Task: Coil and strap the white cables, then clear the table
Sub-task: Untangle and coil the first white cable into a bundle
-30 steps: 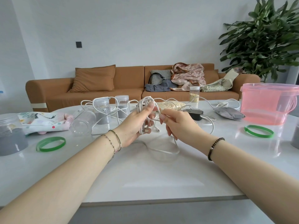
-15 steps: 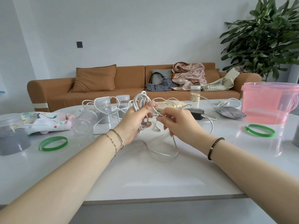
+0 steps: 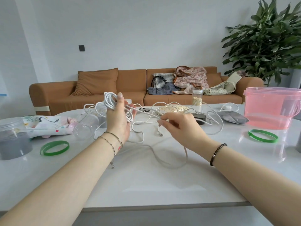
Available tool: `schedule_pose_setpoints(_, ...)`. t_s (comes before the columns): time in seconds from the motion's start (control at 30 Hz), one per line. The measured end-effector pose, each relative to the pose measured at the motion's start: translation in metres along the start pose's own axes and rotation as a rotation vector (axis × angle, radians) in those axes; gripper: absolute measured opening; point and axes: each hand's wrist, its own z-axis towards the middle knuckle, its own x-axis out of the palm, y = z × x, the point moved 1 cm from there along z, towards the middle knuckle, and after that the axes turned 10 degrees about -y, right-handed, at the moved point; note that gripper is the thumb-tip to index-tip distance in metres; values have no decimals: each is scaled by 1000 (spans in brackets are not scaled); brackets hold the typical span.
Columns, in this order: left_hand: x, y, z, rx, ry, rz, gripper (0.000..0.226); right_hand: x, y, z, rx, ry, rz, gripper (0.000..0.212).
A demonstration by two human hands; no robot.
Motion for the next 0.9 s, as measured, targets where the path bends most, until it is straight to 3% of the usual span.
schedule_pose_setpoints(0.1, -1, 1, -1, -28, -18, 31, 26, 3, 0, -3, -117, 38, 2, 15)
schedule_pose_setpoints(0.33, 7, -1, -12, -198, 180, -63, 30, -1, 2, -3, -327, 23, -161, 17)
schedule_pose_setpoints(0.5, 7, -1, -11, -265, 216, -105, 30, -2, 7, -3, -421, 65, -219, 24)
schedule_pose_setpoints(0.6, 7, -3, -13, -252, 207, -80, 39, 2, 12, -6, -419, 113, -211, 22)
schedule_pose_setpoints(0.77, 5, -4, -9, -207, 148, -104, 41, 1, 10, -6, -266, 74, -191, 19)
schedule_pose_setpoints(0.9, -3, -3, 1, -49, -38, -54, 40, 2, 8, -4, -218, 90, -211, 15)
